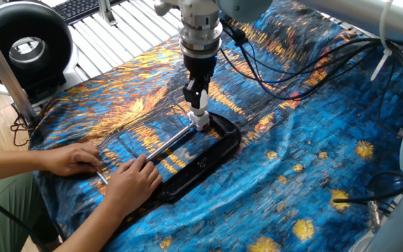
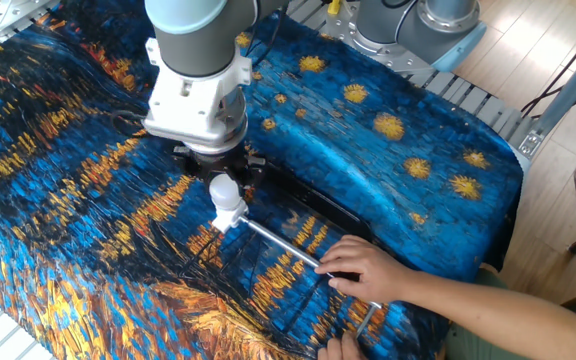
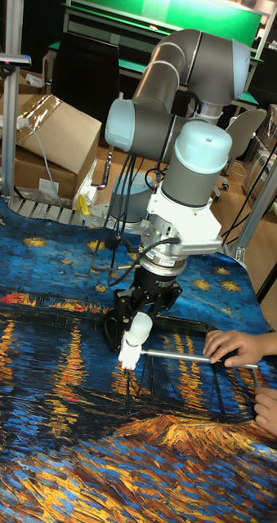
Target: Take out the light bulb by rotating it
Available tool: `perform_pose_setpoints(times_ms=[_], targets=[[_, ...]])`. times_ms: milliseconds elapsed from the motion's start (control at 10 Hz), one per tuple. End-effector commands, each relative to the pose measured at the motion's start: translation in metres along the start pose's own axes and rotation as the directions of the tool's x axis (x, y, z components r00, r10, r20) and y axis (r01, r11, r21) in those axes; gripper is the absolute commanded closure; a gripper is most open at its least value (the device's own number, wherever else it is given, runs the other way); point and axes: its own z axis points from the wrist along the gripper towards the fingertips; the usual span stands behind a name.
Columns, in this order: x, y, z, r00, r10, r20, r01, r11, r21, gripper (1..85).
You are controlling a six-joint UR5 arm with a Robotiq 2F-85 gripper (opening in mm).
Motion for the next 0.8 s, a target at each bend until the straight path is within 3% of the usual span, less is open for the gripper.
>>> perform_pose_setpoints(times_ms=[0,200,400,600,700], targets=[[0.001,-0.014,0.0,0.978,-0.209,-0.003,0.209,0.977,0.048,70.7],[0.0,-0.02,0.0,0.947,-0.322,-0.012,0.322,0.944,0.072,72.3],[-0.006,-0.025,0.001,0.895,-0.446,-0.021,0.446,0.889,0.103,72.7],[-0.018,-0.011,0.002,0.878,-0.479,0.027,0.475,0.876,0.088,76.3],[-0.018,-0.013,0.001,0.865,-0.502,0.019,0.498,0.861,0.101,76.0]])
